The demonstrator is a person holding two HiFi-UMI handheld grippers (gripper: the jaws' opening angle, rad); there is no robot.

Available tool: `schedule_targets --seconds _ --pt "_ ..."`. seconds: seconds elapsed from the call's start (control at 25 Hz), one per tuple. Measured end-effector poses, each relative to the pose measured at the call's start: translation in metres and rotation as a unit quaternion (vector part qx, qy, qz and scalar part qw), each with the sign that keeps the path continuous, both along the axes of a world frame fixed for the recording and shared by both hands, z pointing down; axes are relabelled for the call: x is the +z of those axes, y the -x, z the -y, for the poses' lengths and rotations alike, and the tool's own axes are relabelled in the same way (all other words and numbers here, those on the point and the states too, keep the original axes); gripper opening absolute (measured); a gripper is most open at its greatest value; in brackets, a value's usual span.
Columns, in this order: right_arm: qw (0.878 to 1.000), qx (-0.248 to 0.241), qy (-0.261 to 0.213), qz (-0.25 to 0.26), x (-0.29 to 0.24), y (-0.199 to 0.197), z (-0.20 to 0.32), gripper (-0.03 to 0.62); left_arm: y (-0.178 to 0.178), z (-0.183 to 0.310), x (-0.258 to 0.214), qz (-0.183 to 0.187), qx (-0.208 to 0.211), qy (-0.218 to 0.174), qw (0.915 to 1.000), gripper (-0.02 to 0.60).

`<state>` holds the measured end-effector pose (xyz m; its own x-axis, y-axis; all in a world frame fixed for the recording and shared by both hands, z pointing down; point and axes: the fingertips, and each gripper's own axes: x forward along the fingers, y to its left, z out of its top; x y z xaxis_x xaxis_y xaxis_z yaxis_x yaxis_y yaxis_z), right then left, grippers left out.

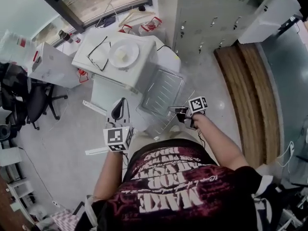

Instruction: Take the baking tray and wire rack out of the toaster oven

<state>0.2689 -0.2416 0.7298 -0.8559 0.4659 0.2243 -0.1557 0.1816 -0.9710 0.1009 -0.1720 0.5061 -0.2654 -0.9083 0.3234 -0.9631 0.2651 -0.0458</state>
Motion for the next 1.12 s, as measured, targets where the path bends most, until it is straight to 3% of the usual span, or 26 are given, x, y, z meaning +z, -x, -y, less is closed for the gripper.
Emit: schedule_targets --seconds 0.36,0.72,0.96,1.12 --pt "0.998 -0.061 0.011 -0.024 0.036 0.011 0.033 0.005 0.001 -0.032 0.011 0.003 -0.078 0.020 0.9968 0.006" --pt "0.993 -0.110 -0.015 -0.050 0.058 0.028 0.052 0.006 0.005 -0.031 0.017 0.001 -0.106 0.024 0.9941 0.006" --pt "0.983 -0.145 -0.035 -0.108 0.077 0.035 0.061 0.010 0.009 -0.028 0.021 -0.001 -0.107 0.028 0.9938 0.006" --pt "0.968 -0.158 -0.062 -0.184 0.095 0.028 0.065 0.095 0.012 -0.022 0.020 -0.003 -0.099 0.025 0.9948 0.006"
